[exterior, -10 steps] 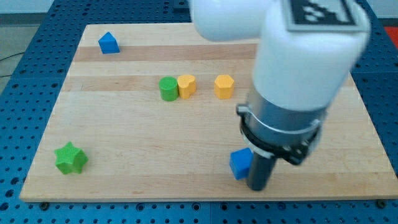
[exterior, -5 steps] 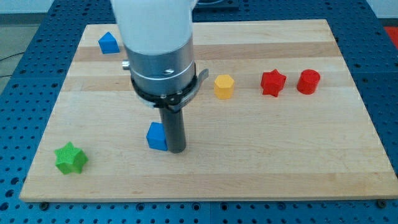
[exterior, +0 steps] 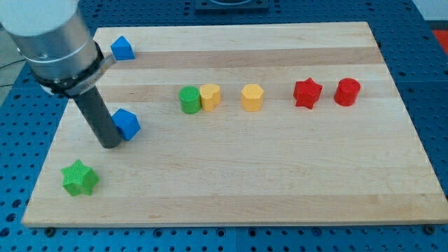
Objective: Move the blue cube near right to the green circle
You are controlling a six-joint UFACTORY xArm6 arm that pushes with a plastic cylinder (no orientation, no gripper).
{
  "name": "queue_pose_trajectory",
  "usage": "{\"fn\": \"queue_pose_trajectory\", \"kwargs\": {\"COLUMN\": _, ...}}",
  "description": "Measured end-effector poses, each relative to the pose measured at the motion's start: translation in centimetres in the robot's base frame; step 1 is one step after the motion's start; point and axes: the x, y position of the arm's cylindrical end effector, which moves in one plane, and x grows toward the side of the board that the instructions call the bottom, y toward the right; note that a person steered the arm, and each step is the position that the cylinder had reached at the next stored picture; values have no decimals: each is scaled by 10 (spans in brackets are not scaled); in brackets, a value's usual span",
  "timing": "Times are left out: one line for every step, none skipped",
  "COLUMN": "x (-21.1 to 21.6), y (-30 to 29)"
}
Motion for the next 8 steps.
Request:
{"fn": "queue_pose_trajectory", "kwargs": {"x": -20, "y": -19}}
{"fn": "queue_pose_trajectory", "kwargs": {"x": -36, "y": -41}}
{"fn": "queue_pose_trajectory", "kwargs": {"x": -17, "y": -41}}
{"fn": "queue_pose_trajectory", "kwargs": {"x": 15, "y": -35}}
{"fn": "queue_pose_trajectory", "kwargs": {"x": 14, "y": 6}}
{"fn": "queue_pose_trajectory", "kwargs": {"x": 6, "y": 36}}
{"fn": "queue_pose_trajectory", "kwargs": {"x": -11, "y": 54}}
{"fn": "queue_pose_trajectory", "kwargs": {"x": -17, "y": 35}}
